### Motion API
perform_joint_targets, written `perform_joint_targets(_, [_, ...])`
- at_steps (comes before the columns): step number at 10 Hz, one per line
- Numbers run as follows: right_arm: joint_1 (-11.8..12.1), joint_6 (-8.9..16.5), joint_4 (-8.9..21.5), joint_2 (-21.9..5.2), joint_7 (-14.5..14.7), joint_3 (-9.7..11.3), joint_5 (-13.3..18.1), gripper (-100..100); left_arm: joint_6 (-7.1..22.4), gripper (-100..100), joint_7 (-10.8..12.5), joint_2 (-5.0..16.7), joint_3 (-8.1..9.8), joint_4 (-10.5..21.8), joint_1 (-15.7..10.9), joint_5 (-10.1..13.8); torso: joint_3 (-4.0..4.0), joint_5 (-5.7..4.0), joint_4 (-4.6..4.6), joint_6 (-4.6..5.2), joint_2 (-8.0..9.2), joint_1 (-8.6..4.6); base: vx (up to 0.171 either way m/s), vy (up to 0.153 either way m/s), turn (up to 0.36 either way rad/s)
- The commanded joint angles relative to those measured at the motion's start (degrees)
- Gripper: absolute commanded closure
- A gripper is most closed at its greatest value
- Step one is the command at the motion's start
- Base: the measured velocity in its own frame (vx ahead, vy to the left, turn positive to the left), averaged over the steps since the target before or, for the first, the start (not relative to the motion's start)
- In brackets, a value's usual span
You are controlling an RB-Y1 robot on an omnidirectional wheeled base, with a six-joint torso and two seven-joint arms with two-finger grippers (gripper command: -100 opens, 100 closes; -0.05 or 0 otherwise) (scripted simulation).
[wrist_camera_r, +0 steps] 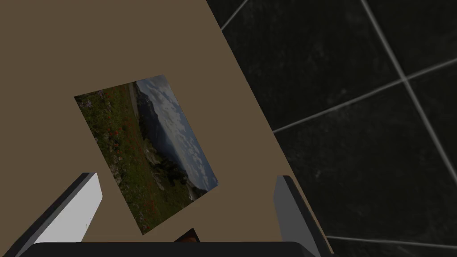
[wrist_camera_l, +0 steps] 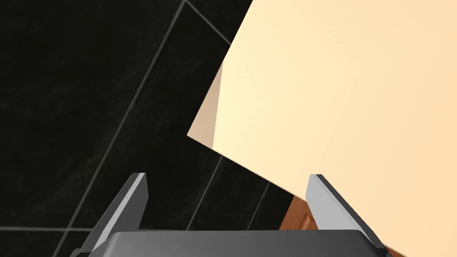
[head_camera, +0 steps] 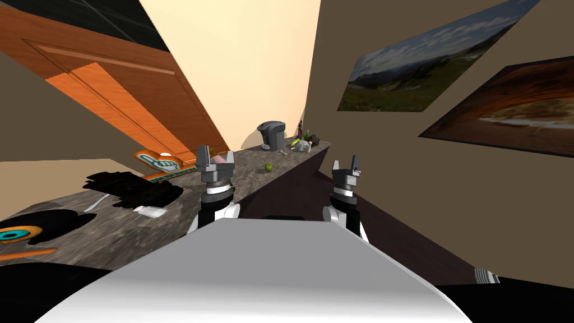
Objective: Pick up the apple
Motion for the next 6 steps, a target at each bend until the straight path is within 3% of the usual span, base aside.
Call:
perform_joint_targets(1, [0.0, 0.0, 0.0, 0.0, 0.0, 0.0, 0.0, 0, 1.7, -100, 1.3, 1.9, 0.46, -0.2, 0.1, 0.6, 0.0, 0.0, 0.0, 0.0, 0.0, 0.0, -0.002, -0.016, -0.008])
perform_joint_targets(6, [0.0, 0.0, 0.0, 0.0, 0.0, 0.0, 0.0, 0, 9.4, -100, 7.3, 7.1, 2.57, -0.7, 0.2, 3.2, 0.01, -0.02, 0.0, 0.0, 0.01, -0.11, -0.003, -0.032, -0.008])
